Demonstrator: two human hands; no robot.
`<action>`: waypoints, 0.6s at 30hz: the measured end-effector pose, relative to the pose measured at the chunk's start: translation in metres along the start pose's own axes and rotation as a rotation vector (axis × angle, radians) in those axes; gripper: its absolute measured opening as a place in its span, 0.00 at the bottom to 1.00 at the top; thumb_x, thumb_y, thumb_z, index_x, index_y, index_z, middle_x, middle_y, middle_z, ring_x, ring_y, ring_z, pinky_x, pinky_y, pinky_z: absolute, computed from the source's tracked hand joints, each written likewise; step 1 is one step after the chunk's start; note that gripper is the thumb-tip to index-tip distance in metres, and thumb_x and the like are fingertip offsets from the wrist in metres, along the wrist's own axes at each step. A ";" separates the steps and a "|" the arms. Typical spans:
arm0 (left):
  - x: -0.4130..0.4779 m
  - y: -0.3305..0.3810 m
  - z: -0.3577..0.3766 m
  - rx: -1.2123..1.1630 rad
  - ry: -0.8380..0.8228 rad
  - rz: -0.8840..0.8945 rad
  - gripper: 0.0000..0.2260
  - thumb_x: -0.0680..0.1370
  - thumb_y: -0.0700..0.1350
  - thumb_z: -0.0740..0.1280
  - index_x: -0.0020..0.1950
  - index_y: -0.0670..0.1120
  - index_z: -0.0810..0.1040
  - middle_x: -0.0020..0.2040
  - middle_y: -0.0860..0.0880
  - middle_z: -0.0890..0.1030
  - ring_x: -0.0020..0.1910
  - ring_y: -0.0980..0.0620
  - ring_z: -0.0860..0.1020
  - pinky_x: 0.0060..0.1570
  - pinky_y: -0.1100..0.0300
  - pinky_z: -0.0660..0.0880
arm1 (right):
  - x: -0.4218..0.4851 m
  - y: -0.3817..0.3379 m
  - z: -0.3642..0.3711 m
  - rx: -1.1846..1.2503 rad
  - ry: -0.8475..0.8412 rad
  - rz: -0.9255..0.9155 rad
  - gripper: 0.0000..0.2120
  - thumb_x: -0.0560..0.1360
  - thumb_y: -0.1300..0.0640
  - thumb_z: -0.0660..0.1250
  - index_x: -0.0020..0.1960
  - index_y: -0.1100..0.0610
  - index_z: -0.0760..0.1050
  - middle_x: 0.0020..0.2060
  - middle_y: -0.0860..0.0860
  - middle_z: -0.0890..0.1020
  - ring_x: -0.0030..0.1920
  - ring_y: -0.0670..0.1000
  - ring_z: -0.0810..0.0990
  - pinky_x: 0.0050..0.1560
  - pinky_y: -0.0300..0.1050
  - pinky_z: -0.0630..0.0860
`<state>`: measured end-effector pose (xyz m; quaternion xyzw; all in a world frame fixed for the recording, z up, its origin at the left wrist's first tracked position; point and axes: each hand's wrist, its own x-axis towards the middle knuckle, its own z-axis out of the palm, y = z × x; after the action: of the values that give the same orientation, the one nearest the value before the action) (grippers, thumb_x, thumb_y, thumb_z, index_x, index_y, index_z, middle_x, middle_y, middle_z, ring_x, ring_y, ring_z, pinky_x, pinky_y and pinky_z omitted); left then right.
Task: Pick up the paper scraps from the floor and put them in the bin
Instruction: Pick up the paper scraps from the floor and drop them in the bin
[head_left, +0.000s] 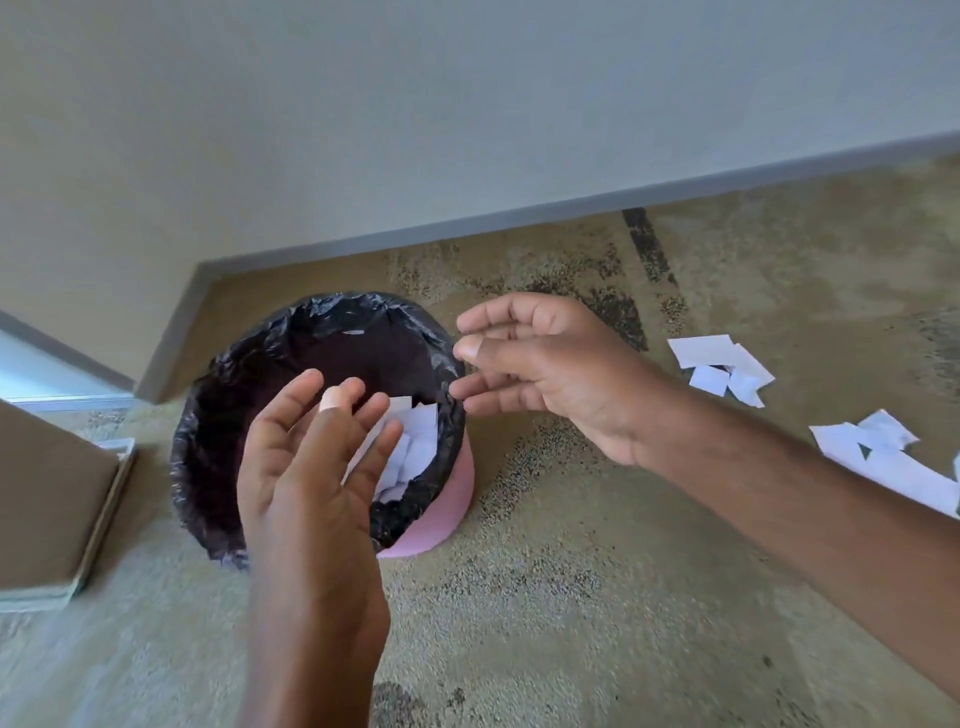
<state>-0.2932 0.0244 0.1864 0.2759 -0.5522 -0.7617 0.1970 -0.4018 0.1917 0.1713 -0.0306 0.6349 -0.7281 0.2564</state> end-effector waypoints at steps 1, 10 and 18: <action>-0.005 -0.004 0.010 -0.005 -0.039 -0.002 0.15 0.84 0.40 0.67 0.71 0.42 0.77 0.64 0.37 0.84 0.61 0.42 0.86 0.64 0.47 0.81 | -0.002 0.002 -0.009 0.002 0.033 0.002 0.12 0.81 0.63 0.73 0.64 0.62 0.80 0.60 0.65 0.84 0.53 0.63 0.89 0.55 0.59 0.87; -0.027 -0.092 0.107 0.127 -0.425 -0.104 0.08 0.84 0.40 0.69 0.63 0.45 0.80 0.57 0.38 0.85 0.56 0.39 0.86 0.57 0.47 0.82 | -0.017 0.043 -0.122 0.015 0.380 0.053 0.11 0.81 0.64 0.73 0.63 0.62 0.81 0.57 0.66 0.86 0.45 0.56 0.87 0.50 0.51 0.87; 0.004 -0.256 0.166 0.679 -0.609 -0.030 0.13 0.78 0.49 0.76 0.62 0.52 0.80 0.52 0.53 0.83 0.49 0.52 0.83 0.54 0.46 0.83 | -0.030 0.106 -0.249 -0.015 0.768 0.188 0.04 0.81 0.66 0.71 0.54 0.60 0.81 0.50 0.62 0.87 0.40 0.54 0.87 0.49 0.51 0.86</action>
<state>-0.4012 0.2238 -0.0178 0.0963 -0.7993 -0.5867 -0.0871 -0.4325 0.4238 0.0326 0.3001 0.6900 -0.6554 0.0656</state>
